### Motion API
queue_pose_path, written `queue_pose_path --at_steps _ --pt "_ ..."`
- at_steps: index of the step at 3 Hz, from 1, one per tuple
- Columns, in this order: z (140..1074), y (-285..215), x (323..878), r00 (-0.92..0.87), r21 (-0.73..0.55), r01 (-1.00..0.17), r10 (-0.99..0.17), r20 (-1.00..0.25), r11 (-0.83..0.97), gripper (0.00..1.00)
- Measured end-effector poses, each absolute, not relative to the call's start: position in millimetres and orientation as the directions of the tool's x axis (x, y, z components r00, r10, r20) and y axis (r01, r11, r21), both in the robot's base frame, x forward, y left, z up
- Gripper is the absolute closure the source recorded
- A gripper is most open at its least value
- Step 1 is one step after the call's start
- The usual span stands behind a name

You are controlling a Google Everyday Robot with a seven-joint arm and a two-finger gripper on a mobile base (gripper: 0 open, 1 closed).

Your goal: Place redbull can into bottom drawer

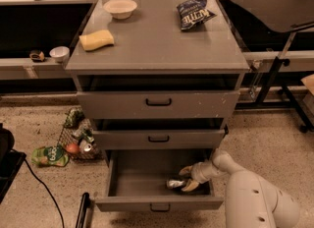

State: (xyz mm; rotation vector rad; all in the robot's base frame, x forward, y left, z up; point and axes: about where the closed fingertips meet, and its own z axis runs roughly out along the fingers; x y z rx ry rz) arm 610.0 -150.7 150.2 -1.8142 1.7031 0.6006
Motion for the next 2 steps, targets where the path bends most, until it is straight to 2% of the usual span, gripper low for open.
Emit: queue_pose_path --at_steps 1,2 --pt "148.4 -150.6 613.6 0.088 -0.102 -0.994 -0.73 -0.678 -0.024 0.0" --pt "172.4 -165.9 620.4 0.112 -0.175 -0.985 -0.722 -0.683 0.012 0.0"
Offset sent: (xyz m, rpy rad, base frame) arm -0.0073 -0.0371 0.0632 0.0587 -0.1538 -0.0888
